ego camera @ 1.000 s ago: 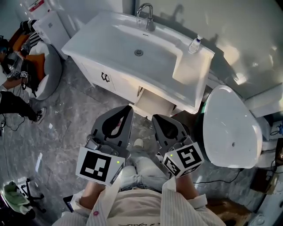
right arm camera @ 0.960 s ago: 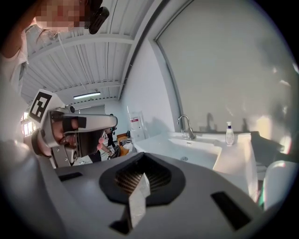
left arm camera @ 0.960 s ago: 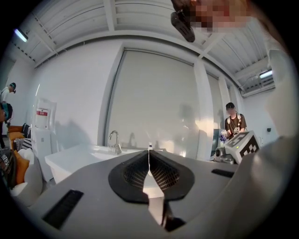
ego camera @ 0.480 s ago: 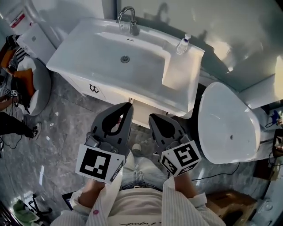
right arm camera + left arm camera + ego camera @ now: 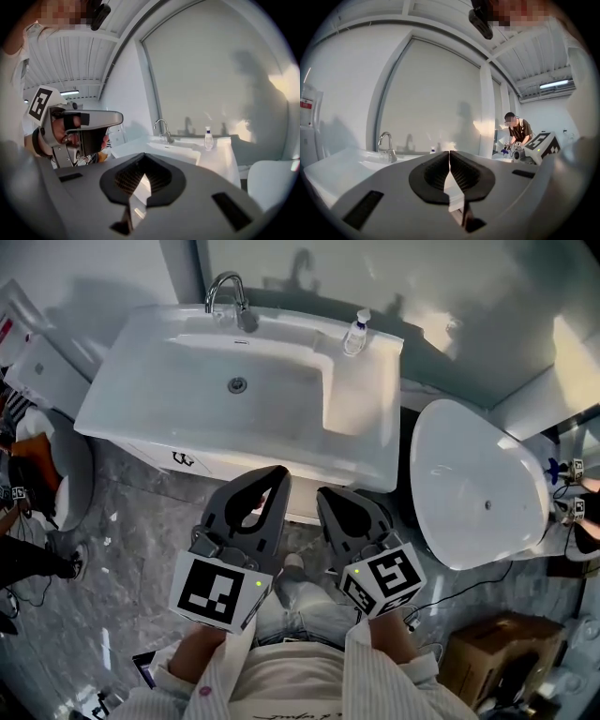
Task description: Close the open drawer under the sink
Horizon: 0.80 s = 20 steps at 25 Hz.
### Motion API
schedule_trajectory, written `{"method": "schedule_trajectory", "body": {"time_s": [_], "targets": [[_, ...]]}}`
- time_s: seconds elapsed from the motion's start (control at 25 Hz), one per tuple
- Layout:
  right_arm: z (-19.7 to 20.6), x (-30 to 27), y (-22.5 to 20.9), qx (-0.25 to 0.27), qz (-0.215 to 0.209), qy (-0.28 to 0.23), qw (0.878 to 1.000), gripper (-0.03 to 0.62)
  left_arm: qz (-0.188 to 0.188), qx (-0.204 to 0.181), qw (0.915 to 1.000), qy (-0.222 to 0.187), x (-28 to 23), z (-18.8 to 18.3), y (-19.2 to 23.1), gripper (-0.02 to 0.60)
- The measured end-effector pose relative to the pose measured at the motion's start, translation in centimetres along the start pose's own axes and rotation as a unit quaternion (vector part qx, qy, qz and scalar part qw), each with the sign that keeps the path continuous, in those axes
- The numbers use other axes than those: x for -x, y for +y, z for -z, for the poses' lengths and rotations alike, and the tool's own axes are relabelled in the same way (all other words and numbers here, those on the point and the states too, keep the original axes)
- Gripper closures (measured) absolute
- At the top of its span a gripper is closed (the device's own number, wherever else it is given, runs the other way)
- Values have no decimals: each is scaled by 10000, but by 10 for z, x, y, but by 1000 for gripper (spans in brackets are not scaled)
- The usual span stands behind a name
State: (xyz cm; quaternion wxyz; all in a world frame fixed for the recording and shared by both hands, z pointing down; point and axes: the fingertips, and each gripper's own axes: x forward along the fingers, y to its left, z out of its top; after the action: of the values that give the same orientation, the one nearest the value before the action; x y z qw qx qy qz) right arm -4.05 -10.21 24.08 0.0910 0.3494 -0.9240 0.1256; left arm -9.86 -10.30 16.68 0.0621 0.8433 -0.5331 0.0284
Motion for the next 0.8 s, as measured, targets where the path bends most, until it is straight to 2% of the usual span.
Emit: {"method": "schedule_trajectory", "body": {"time_s": [0.48,0.8], "targets": [[10,-7,-21,-228,713,65,9972,585,731,151,9967,330,-21,22,-2,563],[35,-5,-36,-485,1234,82,9911,585,1052,236,9926,554,-28,58,2,563]]}}
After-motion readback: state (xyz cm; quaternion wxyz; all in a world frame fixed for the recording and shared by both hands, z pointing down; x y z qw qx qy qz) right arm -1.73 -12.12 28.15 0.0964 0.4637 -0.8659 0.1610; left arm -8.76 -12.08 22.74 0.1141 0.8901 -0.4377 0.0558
